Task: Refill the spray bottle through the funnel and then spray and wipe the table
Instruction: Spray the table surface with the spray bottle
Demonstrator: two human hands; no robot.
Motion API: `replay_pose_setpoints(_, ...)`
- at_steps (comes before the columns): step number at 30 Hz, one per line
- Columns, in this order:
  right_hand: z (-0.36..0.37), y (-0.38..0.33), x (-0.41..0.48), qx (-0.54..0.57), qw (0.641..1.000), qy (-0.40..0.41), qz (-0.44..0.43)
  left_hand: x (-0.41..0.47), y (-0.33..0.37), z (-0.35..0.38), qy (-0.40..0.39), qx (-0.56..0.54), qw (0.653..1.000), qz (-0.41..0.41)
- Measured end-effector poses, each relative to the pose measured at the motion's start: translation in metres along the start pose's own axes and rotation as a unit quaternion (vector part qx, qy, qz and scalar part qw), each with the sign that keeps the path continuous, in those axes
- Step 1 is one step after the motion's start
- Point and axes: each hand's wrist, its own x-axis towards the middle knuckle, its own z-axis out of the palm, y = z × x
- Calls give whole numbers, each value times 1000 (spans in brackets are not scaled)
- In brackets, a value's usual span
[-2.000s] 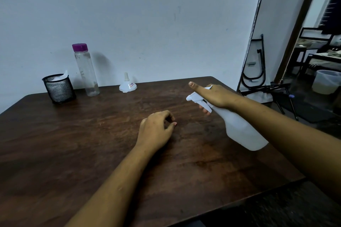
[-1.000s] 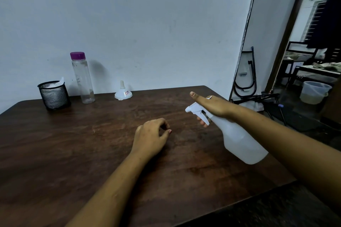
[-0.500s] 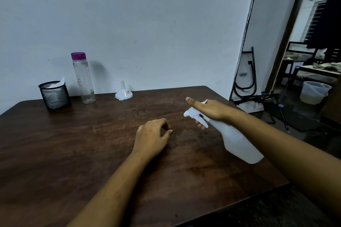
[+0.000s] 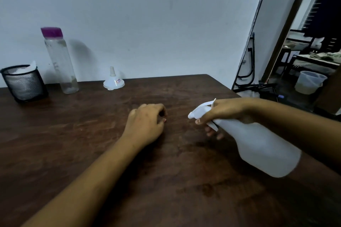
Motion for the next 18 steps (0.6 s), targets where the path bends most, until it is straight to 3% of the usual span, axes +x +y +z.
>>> replay_pose_setpoints(3,0,-4,3,29,999,-22,17,8,-11,4,-29,-40,999,-22)
replay_pose_setpoints(7,1,-16,-2,108,991,70,31,-1,-16,2,-53,-97,993,-50)
replay_pose_setpoints(10,-1,-33,-12,164,983,78,24,-7,-14,-12,-50,-124,987,-91)
replay_pose_setpoints(15,-1,-62,-8,234,945,154,165,-2,-2,-53,-70,-137,980,-124)
replay_pose_setpoints(18,7,-63,-9,301,926,178,141,-3,-6,-76,-92,-121,981,-117)
